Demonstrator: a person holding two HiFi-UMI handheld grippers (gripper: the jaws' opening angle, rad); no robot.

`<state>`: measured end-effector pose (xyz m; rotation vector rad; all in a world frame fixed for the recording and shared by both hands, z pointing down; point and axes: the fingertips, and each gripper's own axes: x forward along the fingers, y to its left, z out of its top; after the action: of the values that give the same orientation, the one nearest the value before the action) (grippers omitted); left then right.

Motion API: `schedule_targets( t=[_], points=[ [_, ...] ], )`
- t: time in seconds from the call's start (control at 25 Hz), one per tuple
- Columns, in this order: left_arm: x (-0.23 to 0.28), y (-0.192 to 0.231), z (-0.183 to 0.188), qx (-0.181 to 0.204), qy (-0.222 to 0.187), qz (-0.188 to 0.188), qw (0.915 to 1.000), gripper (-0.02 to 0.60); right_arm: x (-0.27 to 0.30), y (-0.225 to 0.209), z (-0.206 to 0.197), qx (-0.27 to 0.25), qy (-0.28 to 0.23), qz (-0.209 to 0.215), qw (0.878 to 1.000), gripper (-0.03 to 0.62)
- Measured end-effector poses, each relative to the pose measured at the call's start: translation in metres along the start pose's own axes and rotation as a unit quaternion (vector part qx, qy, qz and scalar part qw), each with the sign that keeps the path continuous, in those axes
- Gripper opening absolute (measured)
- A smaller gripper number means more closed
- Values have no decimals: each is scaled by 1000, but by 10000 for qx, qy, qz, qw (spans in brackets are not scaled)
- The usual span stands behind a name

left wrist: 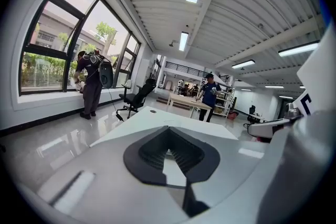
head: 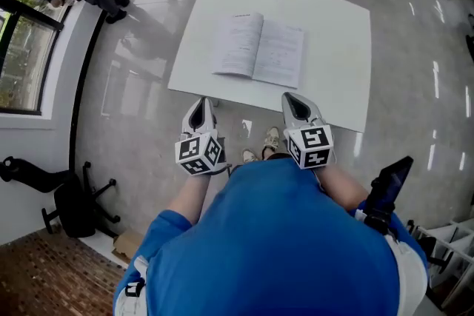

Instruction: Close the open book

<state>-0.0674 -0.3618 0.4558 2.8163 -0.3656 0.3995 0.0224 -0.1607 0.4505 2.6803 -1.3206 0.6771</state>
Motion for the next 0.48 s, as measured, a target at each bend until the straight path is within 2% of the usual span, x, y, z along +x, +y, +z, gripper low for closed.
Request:
schedule_targets(
  t=[0.28,0.48],
  points=[
    [43,-8,5,345,206,-51,9992,6,22,-42,6,266,-134,-186,9994,2],
    [76,-12,12,553,247,-3,9982,6,40,-69,11,325,-200,-147,9992,2]
  ],
)
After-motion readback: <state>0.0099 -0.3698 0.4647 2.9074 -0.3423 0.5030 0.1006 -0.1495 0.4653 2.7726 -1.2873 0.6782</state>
